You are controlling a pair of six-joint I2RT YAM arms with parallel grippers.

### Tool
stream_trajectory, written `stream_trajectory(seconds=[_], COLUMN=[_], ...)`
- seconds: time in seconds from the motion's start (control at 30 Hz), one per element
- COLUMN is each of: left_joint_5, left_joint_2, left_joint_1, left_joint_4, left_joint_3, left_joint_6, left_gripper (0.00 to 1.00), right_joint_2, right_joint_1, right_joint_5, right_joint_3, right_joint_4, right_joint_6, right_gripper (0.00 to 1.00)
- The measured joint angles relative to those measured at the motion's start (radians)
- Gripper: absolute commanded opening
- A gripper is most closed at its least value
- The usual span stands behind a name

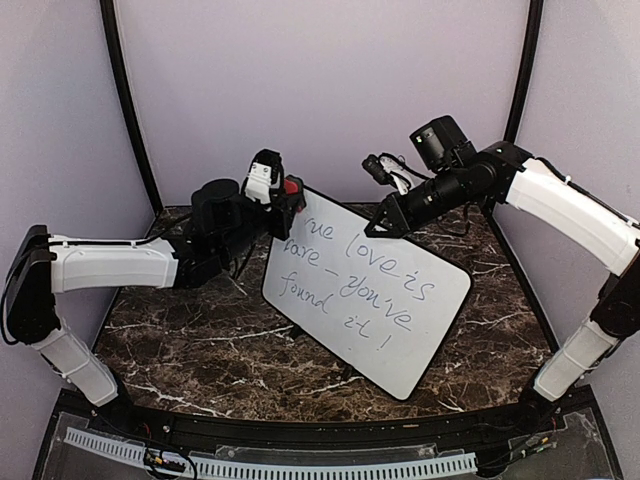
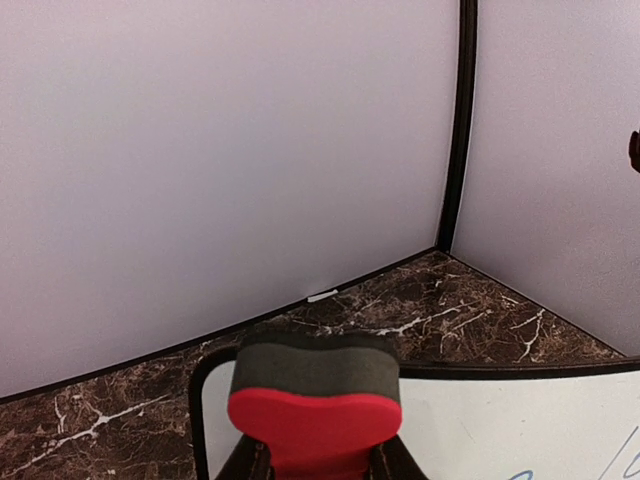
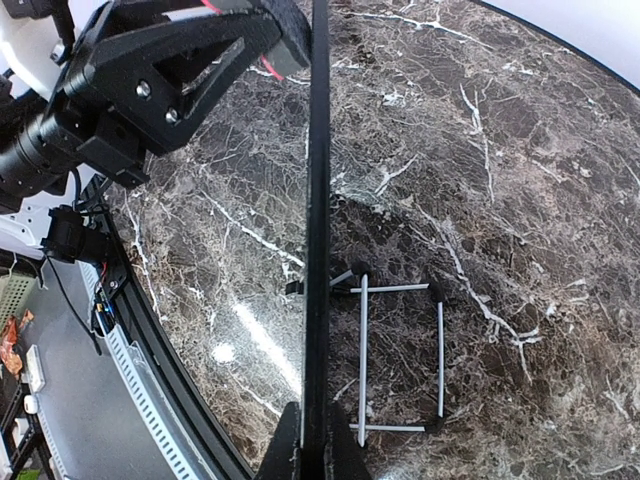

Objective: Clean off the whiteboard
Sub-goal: Erase the whiteboard from the whiteboard stand.

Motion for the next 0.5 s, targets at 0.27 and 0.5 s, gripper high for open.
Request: stream_trajectory(seconds=[0.27,0.5], left_joint_5=[-0.028,-0.049], left_joint_2=[0.000,0.000], left_joint_1=[-0.043,-0.053], left_joint_4=[0.016,0.023], left_joint_3=[-0.091,-0.103], left_joint_6=[-0.021,-0.019], left_gripper=[0.06,0.06], right_joint_2=[0.000,0.000], right_joint_1=[0.000,0.000], right_joint_5=[0.012,0.012], right_joint_3=[0.000,0.000], right_joint_4=[-0.002,-0.002], right_joint_6=[0.001,0.001], right_gripper=[0.00,0.00])
